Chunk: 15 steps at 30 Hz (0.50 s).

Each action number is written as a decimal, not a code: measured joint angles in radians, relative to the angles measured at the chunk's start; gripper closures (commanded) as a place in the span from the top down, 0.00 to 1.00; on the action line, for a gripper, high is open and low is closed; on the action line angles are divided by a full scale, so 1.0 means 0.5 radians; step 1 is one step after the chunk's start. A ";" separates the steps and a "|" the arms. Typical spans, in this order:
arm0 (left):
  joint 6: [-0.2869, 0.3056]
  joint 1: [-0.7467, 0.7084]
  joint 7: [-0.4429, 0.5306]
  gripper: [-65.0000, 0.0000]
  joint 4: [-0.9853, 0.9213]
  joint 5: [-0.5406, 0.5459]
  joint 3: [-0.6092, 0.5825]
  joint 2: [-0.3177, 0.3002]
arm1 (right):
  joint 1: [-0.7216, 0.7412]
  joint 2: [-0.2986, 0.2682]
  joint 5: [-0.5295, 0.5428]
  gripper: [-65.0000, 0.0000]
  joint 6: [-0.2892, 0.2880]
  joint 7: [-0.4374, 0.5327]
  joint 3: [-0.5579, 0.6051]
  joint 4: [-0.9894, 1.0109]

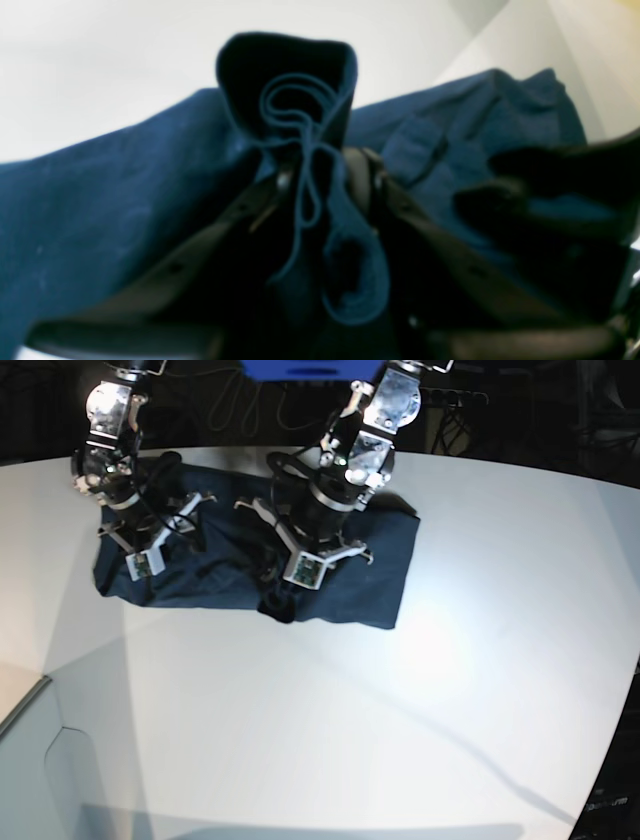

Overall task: Layout the t-shirt on the table in an organized manner, then fold the t-shirt properly
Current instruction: 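Carry the strip end with the left gripper toward the right gripper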

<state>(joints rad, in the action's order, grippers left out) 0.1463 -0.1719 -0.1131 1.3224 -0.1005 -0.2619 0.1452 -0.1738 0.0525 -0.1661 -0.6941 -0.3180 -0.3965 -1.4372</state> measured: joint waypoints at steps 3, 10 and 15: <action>-0.010 0.025 -0.006 0.23 -0.001 0.000 -0.027 -0.003 | -0.016 0.001 0.007 0.55 -0.001 -0.002 -0.001 -0.130; 0.024 0.027 0.008 0.23 0.015 0.000 -0.188 0.004 | -0.101 0.001 0.011 0.55 -0.002 -0.008 -0.017 -0.336; 0.011 0.014 -0.008 0.23 0.167 0.010 -0.244 -0.020 | -0.098 0.002 0.014 0.55 -0.002 0.000 -0.141 -0.386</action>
<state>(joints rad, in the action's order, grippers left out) 0.1516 -0.1646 -0.1169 1.4059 -0.0956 -0.3840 0.1352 -0.2226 0.0532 -0.1593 -0.6949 -0.3180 -0.4671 -1.6302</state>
